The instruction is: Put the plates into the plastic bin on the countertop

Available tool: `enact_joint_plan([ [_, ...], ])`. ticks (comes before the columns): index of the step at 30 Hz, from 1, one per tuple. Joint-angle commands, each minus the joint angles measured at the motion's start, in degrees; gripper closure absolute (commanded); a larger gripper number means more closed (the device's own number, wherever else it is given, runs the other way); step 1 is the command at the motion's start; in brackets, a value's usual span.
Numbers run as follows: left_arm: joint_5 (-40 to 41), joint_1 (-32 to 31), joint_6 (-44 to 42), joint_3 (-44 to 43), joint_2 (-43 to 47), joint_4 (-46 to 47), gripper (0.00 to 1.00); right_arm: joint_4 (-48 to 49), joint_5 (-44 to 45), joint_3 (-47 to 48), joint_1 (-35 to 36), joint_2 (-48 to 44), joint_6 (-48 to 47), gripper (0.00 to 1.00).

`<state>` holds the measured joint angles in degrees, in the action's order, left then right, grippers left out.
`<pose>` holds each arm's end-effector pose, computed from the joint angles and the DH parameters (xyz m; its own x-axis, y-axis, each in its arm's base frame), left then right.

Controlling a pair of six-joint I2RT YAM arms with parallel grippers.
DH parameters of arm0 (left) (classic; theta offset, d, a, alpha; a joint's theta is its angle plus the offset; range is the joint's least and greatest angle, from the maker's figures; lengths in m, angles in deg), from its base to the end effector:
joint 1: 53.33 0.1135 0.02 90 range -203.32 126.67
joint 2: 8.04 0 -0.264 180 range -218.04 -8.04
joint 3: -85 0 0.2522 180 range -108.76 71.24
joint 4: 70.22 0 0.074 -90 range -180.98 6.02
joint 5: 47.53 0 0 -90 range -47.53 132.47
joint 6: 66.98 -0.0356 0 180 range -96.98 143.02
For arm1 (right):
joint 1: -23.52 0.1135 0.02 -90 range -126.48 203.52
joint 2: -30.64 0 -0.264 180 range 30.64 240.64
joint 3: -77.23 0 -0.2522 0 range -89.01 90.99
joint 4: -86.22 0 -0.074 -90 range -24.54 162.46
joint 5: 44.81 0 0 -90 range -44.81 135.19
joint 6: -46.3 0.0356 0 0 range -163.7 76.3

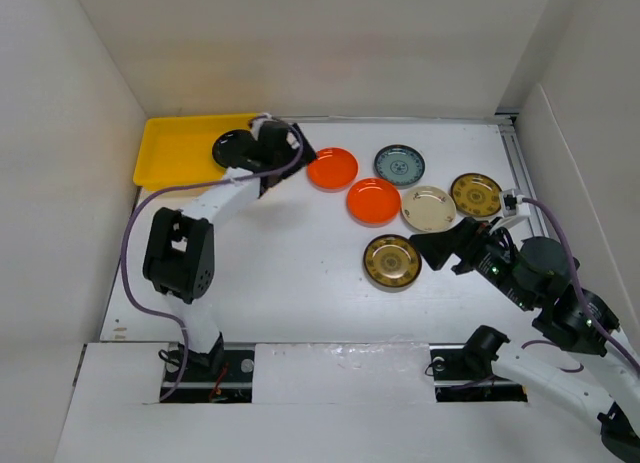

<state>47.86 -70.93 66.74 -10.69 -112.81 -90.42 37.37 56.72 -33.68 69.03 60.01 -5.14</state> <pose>0.4126 -0.1274 0.2755 -0.4910 -0.5661 -0.6621 -0.1611 0.8060 -0.5696 0.0691 0.0602 0.3869 -0.4364 0.4272 -0.7918 -0.3691 0.7176 0.5906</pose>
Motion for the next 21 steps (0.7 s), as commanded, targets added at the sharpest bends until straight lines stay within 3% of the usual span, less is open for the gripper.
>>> enact_joint_plan([
  [1, -4.94, -6.63, -1.19, 7.64, 3.6, 8.52, 0.0, 3.89, 0.42, 1.01, 0.63, 0.17, -0.33, 0.0],
  [6, -11.97, -14.55, 2.15, 20.57, 6.6, 20.49, 0.0, 2.75, 0.42, 0.39, 0.63, -1.24, 0.19, 0.0],
  [9, -14.17, -18.6, 0.93, 19.89, 3.27, 22.25, 0.0, 2.04, 0.95, 0.39, 0.63, -2.46, 0.72, 0.0],
  [15, -14.18, -19.31, 2.59, 20.58, -3.23, 27.35, 0.0, 0.9, 1.04, 0.39, 0.63, -4.31, 1.86, 0.0],
  [20, -10.58, -19.31, 4.52, 16.2, -8.16, 25.17, 0.08, 0.37, 1.04, -0.75, 0.63, -5.37, 2.39, 0.0],
  [21, -9.96, -19.31, 4.53, 15.41, -9.73, 24.55, 0.15, 0.37, 1.04, -0.75, 0.63, -5.37, 2.39, 0.0],
])
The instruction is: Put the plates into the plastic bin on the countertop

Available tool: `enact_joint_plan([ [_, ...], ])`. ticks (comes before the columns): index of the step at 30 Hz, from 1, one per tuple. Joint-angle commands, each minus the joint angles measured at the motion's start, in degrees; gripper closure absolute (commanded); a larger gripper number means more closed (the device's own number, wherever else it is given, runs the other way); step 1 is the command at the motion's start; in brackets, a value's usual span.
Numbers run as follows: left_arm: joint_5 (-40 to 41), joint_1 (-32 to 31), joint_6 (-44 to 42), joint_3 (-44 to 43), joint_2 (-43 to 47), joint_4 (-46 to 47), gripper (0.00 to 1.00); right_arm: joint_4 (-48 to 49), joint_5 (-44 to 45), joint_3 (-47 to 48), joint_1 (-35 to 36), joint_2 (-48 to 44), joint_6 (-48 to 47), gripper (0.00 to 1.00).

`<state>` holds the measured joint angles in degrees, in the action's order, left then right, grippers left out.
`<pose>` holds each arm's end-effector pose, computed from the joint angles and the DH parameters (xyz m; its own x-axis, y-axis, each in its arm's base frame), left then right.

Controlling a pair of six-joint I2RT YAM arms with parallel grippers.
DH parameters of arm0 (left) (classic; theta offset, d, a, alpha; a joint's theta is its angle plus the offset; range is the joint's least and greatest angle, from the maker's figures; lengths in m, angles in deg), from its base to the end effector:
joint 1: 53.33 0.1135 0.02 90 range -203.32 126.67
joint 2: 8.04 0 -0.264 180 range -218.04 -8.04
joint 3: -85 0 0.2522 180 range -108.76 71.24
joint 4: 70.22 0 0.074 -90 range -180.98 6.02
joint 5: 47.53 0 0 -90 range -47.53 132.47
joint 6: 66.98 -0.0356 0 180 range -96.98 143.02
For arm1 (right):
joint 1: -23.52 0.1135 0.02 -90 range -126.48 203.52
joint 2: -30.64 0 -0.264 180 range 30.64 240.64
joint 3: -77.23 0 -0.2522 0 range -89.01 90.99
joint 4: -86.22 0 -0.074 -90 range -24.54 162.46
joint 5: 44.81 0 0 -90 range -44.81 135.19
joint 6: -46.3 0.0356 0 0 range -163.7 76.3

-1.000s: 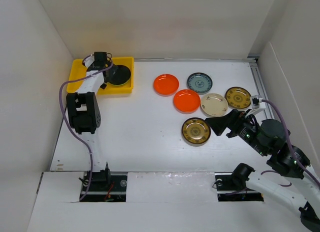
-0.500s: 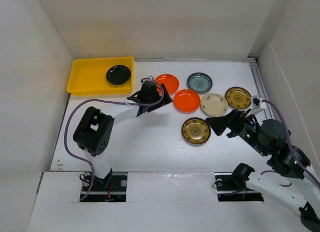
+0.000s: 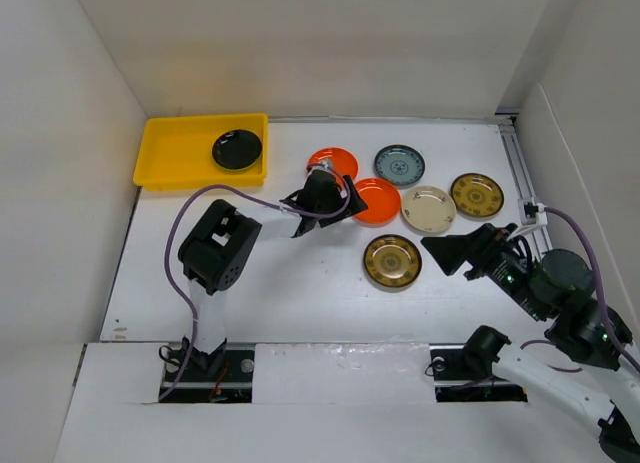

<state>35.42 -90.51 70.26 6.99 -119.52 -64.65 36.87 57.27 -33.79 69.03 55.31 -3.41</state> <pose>0.3349 -0.2595 0.1689 -0.7569 -0.3404 -0.5578 0.1921 0.7000 -0.6879 0.0536 0.0440 0.3903 -0.4036 0.4915 -0.7717 -0.3809 0.6767 0.6301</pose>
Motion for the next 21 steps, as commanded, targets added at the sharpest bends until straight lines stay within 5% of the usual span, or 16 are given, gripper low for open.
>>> enact_joint_plan([
  [1, 3.0, 0.28, 1.01, -3.42, -3.82, -3.32, 0.18, 0.88, 0.49, -0.64, 0.63, -0.67, 0.66, 0.0],
  [12, 5.55, 0.28, 2.77, -10.19, -9.36, -8.79, 0.65, 0.35, 1.02, -0.11, 0.63, -1.19, 0.66, 0.0],
  [16, 6.26, 0.28, 3.29, -10.19, -8.84, -9.48, 0.98, -0.18, 1.02, -0.11, 0.63, -1.2, 0.66, 0.0],
  [21, 7.66, 0.28, 3.91, -7.39, -1.58, -11.6, 1.0, -0.18, 1.02, -0.11, 0.63, -1.2, 0.66, 0.0],
])
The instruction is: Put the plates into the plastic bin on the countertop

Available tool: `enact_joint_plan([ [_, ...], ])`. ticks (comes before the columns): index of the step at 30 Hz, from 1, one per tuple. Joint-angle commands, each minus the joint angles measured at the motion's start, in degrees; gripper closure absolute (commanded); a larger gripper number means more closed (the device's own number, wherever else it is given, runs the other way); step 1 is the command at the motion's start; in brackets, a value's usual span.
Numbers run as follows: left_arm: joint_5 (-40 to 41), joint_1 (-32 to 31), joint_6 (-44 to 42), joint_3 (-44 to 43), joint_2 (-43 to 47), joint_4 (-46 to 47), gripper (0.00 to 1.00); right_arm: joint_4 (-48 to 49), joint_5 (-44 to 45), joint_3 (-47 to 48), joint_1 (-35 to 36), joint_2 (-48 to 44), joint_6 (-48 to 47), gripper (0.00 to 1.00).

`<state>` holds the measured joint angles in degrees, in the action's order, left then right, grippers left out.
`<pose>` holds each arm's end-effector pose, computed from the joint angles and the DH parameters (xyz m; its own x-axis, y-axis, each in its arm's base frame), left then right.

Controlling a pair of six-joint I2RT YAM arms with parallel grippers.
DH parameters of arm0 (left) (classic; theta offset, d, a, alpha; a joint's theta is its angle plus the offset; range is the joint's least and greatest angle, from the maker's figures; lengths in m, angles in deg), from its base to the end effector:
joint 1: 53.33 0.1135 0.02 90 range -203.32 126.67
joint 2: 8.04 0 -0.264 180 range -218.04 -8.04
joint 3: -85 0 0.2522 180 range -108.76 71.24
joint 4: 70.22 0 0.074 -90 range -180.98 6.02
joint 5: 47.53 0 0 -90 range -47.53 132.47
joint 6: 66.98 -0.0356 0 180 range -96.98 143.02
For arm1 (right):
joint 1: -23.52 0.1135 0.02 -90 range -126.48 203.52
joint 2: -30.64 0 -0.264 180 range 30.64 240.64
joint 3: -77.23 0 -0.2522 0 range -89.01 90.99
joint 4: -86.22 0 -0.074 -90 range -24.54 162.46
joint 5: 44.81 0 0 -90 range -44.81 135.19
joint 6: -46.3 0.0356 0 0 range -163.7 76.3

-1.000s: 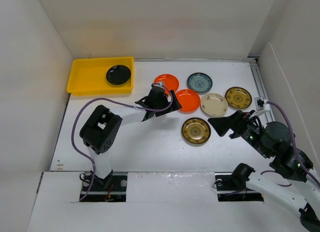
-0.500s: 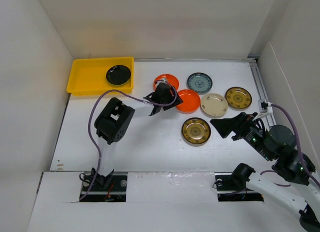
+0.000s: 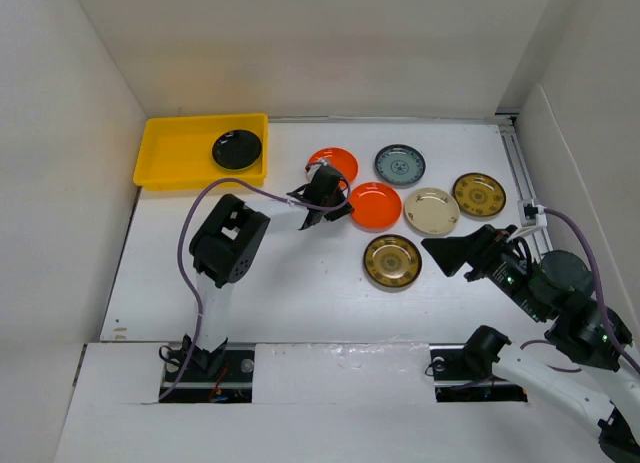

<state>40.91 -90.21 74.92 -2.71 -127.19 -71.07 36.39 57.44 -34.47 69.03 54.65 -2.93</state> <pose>0.3645 -0.2747 0.1540 -0.7502 -0.4205 -0.5102 0.0453 0.7371 -0.6742 0.0528 0.0430 0.3865 -0.4098 0.4934 -0.7672 -0.3717 0.6777 0.6345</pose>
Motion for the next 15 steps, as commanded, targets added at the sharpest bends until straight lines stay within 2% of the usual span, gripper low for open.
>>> enact_joint_plan([
  [1, 2.18, -0.03, -0.75, 3.19, 8.13, -5.17, 1.0, 0.3, 0.84, 0.56, 0.63, -1.07, 0.7, 0.0],
  [5, 7.44, -0.03, -0.75, 4.52, 18.32, -10.17, 1.0, 0.83, 0.84, -0.05, 0.63, -1.07, 0.71, 0.0],
  [7, 8.94, 0.84, -0.75, 1.89, 22.27, -13.42, 1.0, 1.44, 0.84, -0.57, 0.63, -1.07, 0.71, 0.0],
  [11, 9.56, 7.25, -2.76, -2.06, 23.97, -19.91, 1.0, 2.58, 0.32, -0.58, 0.63, -0.46, 0.71, 0.0],
  [15, 8.07, 20.58, -3.3, -5.41, 20.55, -20.29, 1.0, 3.2, 0.32, -1.11, 0.63, -0.46, 0.71, 0.0],
])
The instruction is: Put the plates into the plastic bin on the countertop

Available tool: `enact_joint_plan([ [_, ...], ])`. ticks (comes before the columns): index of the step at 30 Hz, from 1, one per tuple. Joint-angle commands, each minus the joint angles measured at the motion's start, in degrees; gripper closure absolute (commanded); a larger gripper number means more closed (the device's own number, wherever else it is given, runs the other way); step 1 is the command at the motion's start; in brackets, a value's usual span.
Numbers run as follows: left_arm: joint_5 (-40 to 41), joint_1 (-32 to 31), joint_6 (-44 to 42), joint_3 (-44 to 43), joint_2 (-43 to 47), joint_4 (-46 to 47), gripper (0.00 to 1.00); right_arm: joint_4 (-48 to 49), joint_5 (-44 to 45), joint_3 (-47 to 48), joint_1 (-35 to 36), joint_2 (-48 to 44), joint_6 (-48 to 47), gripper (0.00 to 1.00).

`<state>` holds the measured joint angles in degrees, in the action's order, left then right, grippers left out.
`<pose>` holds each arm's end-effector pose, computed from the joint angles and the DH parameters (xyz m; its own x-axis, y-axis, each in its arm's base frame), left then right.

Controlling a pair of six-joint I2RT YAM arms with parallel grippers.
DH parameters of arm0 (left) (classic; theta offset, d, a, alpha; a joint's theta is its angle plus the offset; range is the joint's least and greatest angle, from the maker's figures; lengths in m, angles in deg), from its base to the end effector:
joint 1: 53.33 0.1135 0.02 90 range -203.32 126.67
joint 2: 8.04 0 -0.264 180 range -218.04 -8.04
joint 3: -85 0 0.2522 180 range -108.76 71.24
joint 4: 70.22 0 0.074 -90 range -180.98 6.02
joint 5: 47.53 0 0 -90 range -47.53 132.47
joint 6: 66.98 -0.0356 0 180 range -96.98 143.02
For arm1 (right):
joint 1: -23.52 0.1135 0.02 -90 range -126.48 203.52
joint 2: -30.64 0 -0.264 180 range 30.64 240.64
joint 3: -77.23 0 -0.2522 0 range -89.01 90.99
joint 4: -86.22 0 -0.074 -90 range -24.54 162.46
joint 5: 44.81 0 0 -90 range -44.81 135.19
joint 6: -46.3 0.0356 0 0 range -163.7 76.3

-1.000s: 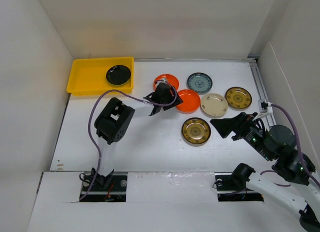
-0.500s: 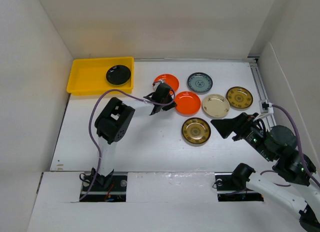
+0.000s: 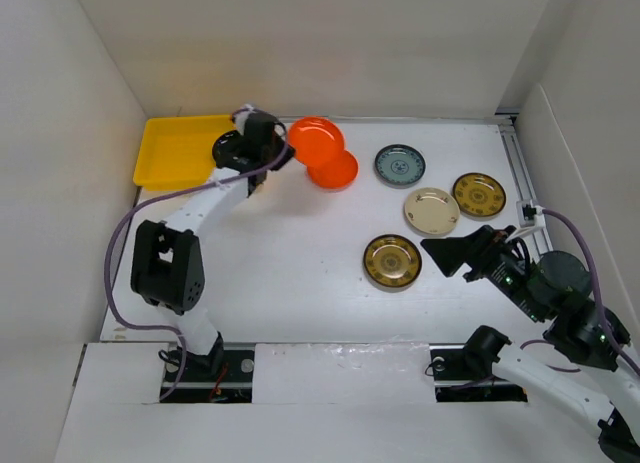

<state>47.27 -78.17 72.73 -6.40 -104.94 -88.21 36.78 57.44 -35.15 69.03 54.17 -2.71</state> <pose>0.3671 -0.1667 0.3078 -0.5001 -0.6061 -0.6185 -0.0502 0.7333 -0.6780 0.0526 0.0428 0.3842 -0.4095 0.4978 -0.7645 -0.3716 0.6743 0.6381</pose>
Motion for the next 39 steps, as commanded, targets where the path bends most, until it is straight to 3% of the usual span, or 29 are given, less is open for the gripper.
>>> enact_joint_plan([
  [1, -0.03, 10.84, -1.81, -3.02, -2.41, -3.15, 1.0, 2.81, 0.32, -0.43, 0.63, 0.03, 0.49, 0.0],
  [7, -5.23, 24.29, -0.32, -9.26, -10.84, -1.65, 1.0, 2.11, 0.32, -0.96, 0.63, -1.11, 0.49, 0.0],
  [17, -0.76, 28.36, -1.46, -25.62, -21.65, -11.85, 1.0, 0.53, -0.3, 0.1, 0.63, -1.64, 0.49, 0.0],
  [18, -0.75, 28.97, -1.46, -25.62, -21.66, -11.85, 0.86, 0.53, -0.82, 0.1, 0.63, -1.64, 0.49, 0.0],
  [19, -0.75, 28.97, -1.46, -25.62, -21.66, -11.85, 0.41, 0.0, -0.82, 0.71, 0.63, -1.12, 0.49, 0.0],
  [20, -0.75, 28.97, -1.46, -25.62, -20.97, -11.85, 0.29, 0.0, -0.83, 0.71, 0.63, -1.12, 0.49, 0.0],
  [21, -0.75, 28.97, -1.46, -25.62, -20.35, -11.85, 0.22, 0.0, -0.83, 0.71, 0.63, -1.12, 0.49, 0.0],
  [22, -1.45, 28.97, -1.46, -23.88, -18.43, -11.25, 0.08, 0.0, -0.83, 1.24, 0.63, -1.12, 0.49, 0.0],
  [26, -2.07, 28.44, -1.99, -15.81, -12.19, -7.99, 0.0, 0.0, -0.83, 1.77, 0.63, -1.12, 0.49, 0.0],
  [30, -5.75, 22.49, -6.37, -4.83, -2.0, -4.66, 0.0, -1.14, 0.4, 3.0, 0.63, -1.12, 0.49, 0.0],
  [31, -7.33, 20.12, -7.43, -1.23, 3.07, -0.21, 0.0, -1.14, 1.01, 3.69, 0.63, -1.12, 0.49, 0.0],
  [34, -9.71, 6.51, -8.75, 13.27, 11.0, 9.36, 0.0, -2.46, 3.48, 4.75, 0.63, -0.59, -0.04, 0.0],
  [35, -9.02, -1.19, -8.76, 19.31, 12.08, 11.15, 0.0, -2.46, 4.0, 4.76, 0.63, -0.59, -0.56, 0.0],
  [39, -11.65, -15.48, -7.09, 28.67, 11.39, 23.72, 0.0, -4.92, 4.01, 6.95, 0.63, -0.06, -0.56, 0.0],
])
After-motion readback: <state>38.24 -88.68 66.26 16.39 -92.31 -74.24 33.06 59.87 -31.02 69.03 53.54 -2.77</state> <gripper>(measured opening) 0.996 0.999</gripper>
